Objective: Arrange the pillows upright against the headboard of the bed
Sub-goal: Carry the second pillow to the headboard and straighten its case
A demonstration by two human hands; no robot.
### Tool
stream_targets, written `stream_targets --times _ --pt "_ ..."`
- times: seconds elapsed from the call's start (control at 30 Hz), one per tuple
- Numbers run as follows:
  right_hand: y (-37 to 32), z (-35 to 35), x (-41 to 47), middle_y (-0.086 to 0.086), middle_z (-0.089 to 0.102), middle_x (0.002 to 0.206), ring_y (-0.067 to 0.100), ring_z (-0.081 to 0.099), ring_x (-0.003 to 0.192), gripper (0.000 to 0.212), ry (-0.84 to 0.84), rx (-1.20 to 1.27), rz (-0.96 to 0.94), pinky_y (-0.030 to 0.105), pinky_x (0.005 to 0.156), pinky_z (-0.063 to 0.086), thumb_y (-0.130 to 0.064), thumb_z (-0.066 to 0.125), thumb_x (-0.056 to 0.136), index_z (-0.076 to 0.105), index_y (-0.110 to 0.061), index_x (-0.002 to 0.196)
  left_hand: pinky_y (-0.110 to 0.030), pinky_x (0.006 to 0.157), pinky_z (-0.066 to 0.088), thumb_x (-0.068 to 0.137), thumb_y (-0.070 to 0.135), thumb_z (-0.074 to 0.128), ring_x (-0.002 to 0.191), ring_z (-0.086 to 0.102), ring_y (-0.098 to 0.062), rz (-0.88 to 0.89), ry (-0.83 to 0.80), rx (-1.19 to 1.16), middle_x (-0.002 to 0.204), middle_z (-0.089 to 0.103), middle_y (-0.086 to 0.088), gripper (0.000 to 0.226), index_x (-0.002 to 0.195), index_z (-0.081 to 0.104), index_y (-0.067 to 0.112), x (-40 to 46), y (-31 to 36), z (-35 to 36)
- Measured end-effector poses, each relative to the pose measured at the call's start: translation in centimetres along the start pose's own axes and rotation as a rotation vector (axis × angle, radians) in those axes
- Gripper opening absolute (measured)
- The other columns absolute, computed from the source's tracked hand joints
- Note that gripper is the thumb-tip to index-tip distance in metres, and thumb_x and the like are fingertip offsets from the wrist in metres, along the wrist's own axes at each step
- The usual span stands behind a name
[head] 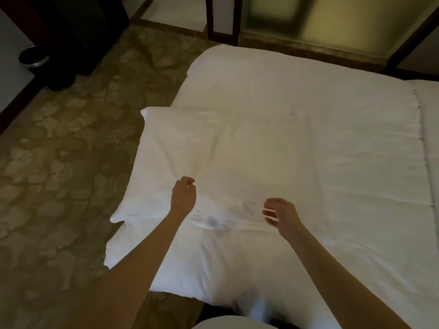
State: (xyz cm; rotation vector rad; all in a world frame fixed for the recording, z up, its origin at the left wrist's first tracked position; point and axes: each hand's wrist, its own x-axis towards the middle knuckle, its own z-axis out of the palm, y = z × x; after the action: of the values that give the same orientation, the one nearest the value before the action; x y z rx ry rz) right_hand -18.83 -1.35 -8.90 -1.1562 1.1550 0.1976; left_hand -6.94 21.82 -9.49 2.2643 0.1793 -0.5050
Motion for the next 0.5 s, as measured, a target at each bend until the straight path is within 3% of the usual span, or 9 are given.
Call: stream_targets --times 0.1,0.2,0.23,0.4,0.5 --pt "1.0 1.2 1.8 0.011 0.052 0.103 0.027 0.055 0.084 0.009 -0.016 0.319 0.331 0.04 0.069 0.046 -0.013 0.065 0.084 0.057 -0.011 0.088 -0.039 0.096 0.041 0.093 0.009 0.044 0.113 0.051 -0.036 0.129 -0.019 0.151 0.126 0.051 -0.021 0.03 0.12 0.056 0.007 3.9 1.4 -1.3" --pt "2.0 2.1 3.6 0.015 0.042 0.125 0.031 0.046 0.118 0.046 -0.042 0.636 0.506 0.048 0.093 0.042 -0.028 0.068 0.083 0.043 -0.02 0.121 -0.042 0.099 0.038 0.094 0.013 0.045 0.118 0.046 -0.033 0.201 -0.066 0.269 0.134 0.047 -0.016 0.033 0.126 0.054 0.012 6.2 2.1 -1.1" --pt "2.2 2.6 4.1 0.016 0.041 0.124 0.032 0.042 0.124 0.051 -0.047 0.678 0.519 0.051 0.095 0.039 -0.031 0.069 0.083 0.038 -0.018 0.122 -0.043 0.099 0.037 0.094 0.014 0.044 0.12 0.045 -0.032 0.225 -0.097 0.326 0.136 0.046 -0.013 0.035 0.128 0.052 0.014 6.4 2.0 -0.8" --pt "3.3 6.0 6.1 0.017 0.036 0.123 0.035 0.032 0.133 0.063 -0.08 0.636 0.581 0.06 0.103 0.03 -0.05 0.068 0.079 0.041 -0.01 0.119 -0.043 0.102 0.034 0.094 0.014 0.044 0.13 0.036 -0.029 0.28 -0.191 0.459 0.146 0.039 -0.007 0.04 0.134 0.048 0.016 6.2 0.3 0.6" --pt "3.7 7.3 7.1 0.012 0.058 0.107 0.033 0.051 0.114 0.053 -0.028 0.616 0.524 0.054 0.098 0.04 -0.048 0.072 0.076 0.053 -0.012 0.109 -0.042 0.102 0.034 0.093 0.012 0.043 0.128 0.038 -0.028 0.308 -0.153 0.468 0.144 0.042 -0.007 0.039 0.132 0.049 0.016 6.5 0.1 0.6"
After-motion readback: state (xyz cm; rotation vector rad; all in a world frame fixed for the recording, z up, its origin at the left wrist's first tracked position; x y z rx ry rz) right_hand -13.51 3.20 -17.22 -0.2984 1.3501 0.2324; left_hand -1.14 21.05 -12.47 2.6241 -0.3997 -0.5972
